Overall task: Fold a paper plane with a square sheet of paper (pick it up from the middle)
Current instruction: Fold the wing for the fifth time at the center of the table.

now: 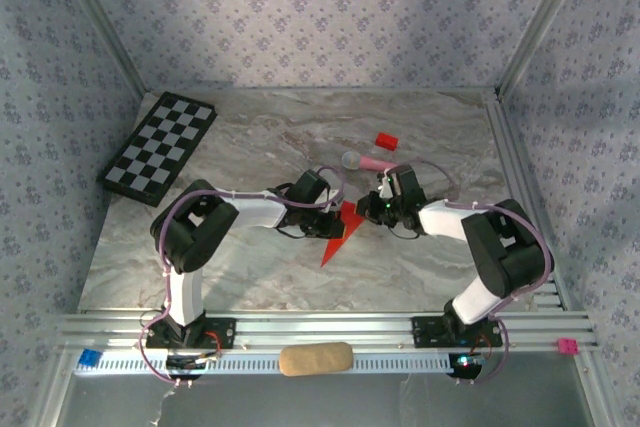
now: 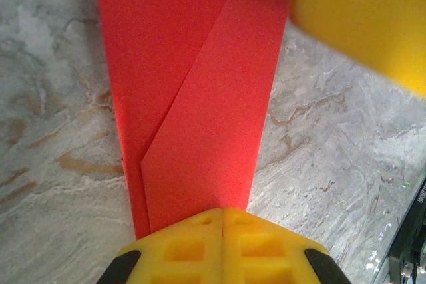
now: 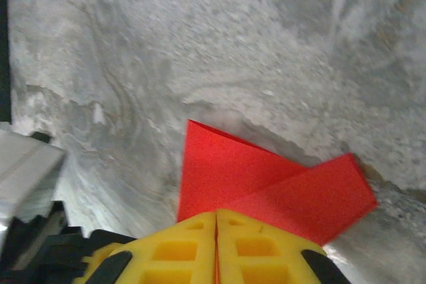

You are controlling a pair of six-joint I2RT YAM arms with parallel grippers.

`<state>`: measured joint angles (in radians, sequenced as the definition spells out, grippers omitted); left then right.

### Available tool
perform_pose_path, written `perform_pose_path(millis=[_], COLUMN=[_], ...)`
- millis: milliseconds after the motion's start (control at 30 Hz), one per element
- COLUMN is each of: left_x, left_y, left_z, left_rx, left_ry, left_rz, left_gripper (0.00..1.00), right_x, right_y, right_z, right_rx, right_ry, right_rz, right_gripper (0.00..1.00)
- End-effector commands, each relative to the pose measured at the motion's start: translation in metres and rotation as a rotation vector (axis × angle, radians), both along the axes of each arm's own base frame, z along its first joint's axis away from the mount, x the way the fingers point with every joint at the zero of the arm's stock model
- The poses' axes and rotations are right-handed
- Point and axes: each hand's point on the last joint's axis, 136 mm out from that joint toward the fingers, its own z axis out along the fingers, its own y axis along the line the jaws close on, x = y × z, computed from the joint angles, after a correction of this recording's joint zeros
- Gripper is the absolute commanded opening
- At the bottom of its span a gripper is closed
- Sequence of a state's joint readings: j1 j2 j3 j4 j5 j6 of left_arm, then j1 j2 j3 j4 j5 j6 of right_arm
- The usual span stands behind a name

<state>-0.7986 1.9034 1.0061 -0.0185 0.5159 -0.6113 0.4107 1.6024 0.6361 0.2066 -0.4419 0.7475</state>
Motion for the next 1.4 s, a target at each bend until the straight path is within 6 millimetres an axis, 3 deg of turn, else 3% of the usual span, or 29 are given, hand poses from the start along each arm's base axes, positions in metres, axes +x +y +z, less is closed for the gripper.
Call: perform_pose_path(millis=[0, 200, 333, 500, 767, 1100, 1267, 1367], left_x=[-0.015, -0.008, 0.001, 0.002, 0.000, -0.018, -0.028, -0.031], left_y=[0.017, 0.005, -0.007, -0.024, -0.034, -0.001, 0.010, 0.010], left_z=[-0.012, 0.014, 0.039, 0.052, 0.022, -0.014, -0.014, 0.000], left_rx=[0.085, 0.025, -0.020, -0.066, -0.002, 0.112, 0.115, 0.083], left_ry=[0.061, 0.034, -0.008, -0.012, 0.032, 0.079, 0.087, 0.067], left_rz=[0.007, -0.001, -0.003, -0.035, -0.044, -0.008, -0.004, -0.013], left_gripper=[0.00, 0.02, 0.03, 0.07, 0.10, 0.10, 0.12, 0.13], right_x=[-0.007, -0.017, -0.019, -0.019, -0.021, -0.024, -0.025, -0.025], right_y=[-0.006, -0.020, -0.020, -0.022, -0.024, -0.029, -0.032, -0.032], right_z=[-0.023, -0.047, -0.050, -0.052, -0.056, -0.060, -0.060, -0.059], right_rx=[-0.034, -0.117, -0.119, -0.127, -0.139, -0.154, -0.158, -0.155], right_ry=[0.069, 0.135, 0.140, 0.144, 0.152, 0.160, 0.160, 0.161], right_rz=[0.000, -0.020, -0.024, -0.032, -0.036, -0.039, -0.040, -0.042], right_gripper=[0.08, 0.05, 0.04, 0.04, 0.04, 0.04, 0.04, 0.04])
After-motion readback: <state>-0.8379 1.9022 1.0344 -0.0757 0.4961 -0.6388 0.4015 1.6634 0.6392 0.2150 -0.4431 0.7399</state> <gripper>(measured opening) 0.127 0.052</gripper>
